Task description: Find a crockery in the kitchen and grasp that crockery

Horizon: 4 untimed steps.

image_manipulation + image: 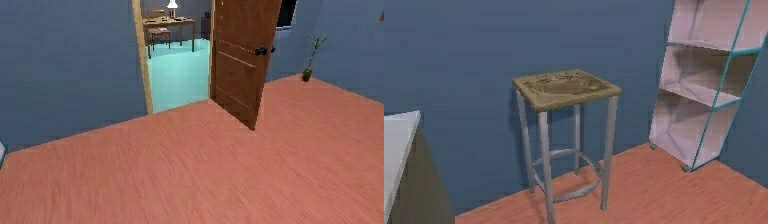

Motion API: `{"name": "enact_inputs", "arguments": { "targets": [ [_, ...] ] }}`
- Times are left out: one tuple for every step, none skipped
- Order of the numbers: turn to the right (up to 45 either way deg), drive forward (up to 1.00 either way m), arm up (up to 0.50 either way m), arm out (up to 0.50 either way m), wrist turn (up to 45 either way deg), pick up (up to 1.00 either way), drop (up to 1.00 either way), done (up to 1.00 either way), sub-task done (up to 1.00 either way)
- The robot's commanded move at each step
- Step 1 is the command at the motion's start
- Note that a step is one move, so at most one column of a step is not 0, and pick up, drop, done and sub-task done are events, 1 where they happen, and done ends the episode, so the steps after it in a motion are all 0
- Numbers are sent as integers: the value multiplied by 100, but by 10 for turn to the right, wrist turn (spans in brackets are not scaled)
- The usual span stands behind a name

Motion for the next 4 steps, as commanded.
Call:
{"name": "enact_inputs", "arguments": {
  "targets": [
    [0,10,0,0,0,0,0,0,0],
    [450,0,0,0,0,0,0,0,0],
    [450,0,0,0,0,0,0,0,0],
    [180,0,0,0,0,0,0,0,0]
  ]
}}
